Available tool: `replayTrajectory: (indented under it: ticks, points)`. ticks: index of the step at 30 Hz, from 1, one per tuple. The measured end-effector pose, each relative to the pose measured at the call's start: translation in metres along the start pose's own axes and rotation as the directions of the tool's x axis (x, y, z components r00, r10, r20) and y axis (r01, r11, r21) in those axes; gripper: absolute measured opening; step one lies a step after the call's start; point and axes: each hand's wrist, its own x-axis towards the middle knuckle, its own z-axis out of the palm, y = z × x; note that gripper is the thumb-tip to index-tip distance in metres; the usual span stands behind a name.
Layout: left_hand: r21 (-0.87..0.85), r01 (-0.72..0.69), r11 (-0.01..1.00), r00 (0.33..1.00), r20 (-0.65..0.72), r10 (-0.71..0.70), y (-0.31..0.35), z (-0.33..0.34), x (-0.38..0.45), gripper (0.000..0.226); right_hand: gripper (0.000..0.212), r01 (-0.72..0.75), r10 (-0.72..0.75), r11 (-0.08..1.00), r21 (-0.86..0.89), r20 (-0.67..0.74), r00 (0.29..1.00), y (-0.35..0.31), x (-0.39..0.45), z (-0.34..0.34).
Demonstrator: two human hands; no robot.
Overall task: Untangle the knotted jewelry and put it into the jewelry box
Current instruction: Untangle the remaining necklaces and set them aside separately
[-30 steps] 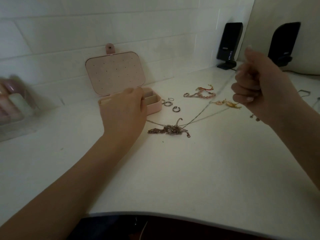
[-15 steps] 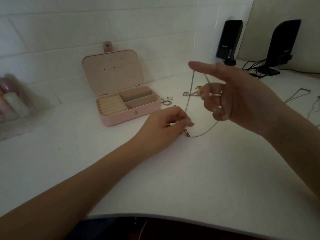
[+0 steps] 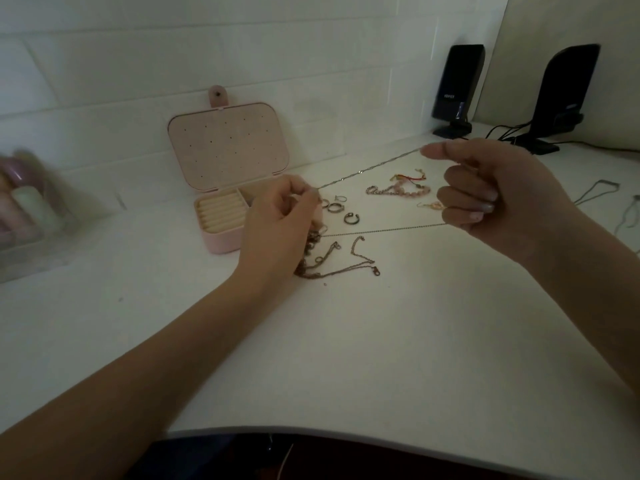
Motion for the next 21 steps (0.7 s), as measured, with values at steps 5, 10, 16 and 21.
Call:
replayTrajectory:
  ticks: [5,10,16,21]
  points:
    - [-0.281,0.12,0.952,0.99,0.108,-0.093,0.006,-0.001,0.006,0.023,0.016,-0.084,0.013,0.905,-0.418,-0.17,0.985,0.002,0.006,-0.006]
    - [-0.317,0.235,0.919,0.966,0.182,-0.184,0.011,0.0,0.0,0.016,0.019,-0.049,-0.11,0.702,-0.71,-0.176,0.978,0.006,0.007,-0.004]
    - [-0.155,0.081,0.985,0.985,0.166,-0.055,0.01,0.001,-0.005,0.012,0.019,-0.075,-0.153,0.579,-0.812,-0.199,0.968,0.013,0.011,-0.008]
    - [-0.125,0.149,0.981,0.973,0.196,-0.123,0.012,0.004,-0.008,0.009,0.009,-0.051,-0.157,0.501,-0.864,-0.148,0.976,0.024,0.011,-0.007]
